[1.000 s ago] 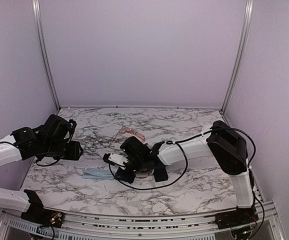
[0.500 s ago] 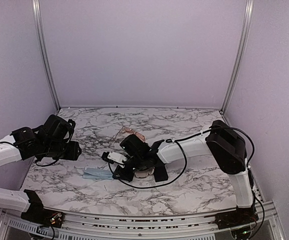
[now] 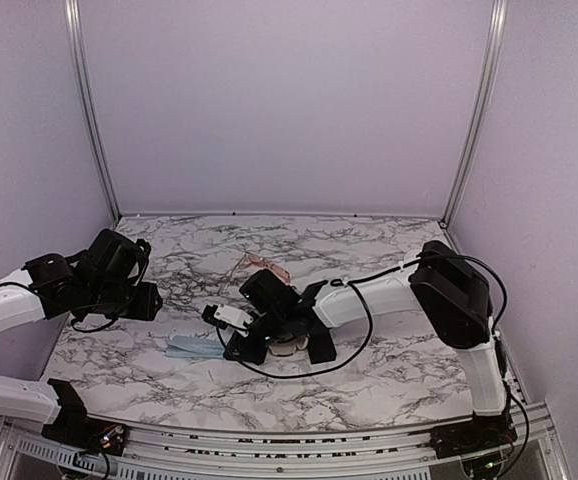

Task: Organize the sunglasses
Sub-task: Move the folded cleaning cloth to the center of the board.

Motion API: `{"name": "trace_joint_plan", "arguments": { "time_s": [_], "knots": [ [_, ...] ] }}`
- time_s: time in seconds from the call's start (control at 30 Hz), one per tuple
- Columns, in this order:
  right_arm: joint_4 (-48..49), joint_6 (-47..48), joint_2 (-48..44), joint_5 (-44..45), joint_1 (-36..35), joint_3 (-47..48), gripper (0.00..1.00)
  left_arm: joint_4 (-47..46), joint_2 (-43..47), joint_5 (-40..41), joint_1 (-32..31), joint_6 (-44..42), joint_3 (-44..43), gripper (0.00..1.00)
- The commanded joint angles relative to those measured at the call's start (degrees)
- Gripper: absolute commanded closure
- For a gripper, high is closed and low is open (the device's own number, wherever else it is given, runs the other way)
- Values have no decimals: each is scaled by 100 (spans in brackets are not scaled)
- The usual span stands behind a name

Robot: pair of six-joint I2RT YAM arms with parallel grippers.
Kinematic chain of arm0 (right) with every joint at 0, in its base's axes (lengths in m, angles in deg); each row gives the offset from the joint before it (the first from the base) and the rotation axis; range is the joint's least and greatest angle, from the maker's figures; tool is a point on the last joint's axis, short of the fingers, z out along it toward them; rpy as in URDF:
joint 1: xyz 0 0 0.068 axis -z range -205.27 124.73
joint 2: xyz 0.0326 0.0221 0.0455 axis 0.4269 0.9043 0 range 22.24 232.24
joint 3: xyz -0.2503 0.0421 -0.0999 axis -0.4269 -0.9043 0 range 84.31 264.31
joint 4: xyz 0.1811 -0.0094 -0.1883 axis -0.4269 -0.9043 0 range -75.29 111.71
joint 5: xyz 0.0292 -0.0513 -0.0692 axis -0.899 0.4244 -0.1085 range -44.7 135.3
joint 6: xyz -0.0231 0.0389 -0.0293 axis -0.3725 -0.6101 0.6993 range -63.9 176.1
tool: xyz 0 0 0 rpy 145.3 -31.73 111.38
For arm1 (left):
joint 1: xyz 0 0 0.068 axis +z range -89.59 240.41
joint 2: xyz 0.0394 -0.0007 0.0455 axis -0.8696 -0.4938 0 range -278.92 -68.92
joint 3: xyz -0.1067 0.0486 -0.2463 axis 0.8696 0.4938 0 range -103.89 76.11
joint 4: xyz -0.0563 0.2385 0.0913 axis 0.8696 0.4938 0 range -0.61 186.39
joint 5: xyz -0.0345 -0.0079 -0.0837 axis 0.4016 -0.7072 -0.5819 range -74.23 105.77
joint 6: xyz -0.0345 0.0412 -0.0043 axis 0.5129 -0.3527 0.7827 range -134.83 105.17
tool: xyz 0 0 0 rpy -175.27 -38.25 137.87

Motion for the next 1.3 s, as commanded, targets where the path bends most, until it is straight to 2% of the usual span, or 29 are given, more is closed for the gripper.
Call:
{"name": "trace_joint_plan", "arguments": {
  "time_s": [0.0,0.23,0.37,0.6,0.8,1.07,1.27],
  "knots": [
    [143,-1,186,-25,-39,251,80,66,-33,-51,31,-89,33,58],
    [94,47,285,194,-111,255,84,55,-52,-60,33,-85,42,58],
    [-27,189,326,441,-205,267,93,55,-67,-60,30,-95,40,58],
    [-95,332,284,696,-373,154,100,57,-77,-47,30,-94,42,58],
    [-24,184,89,782,-403,79,100,57,-96,-70,31,-108,51,58],
    [44,64,-701,742,-250,-461,100,-43,-243,-327,-141,-139,32,60],
    [95,-15,-965,720,-202,-908,100,-469,-587,-321,-771,-105,146,60]
  ]
}}
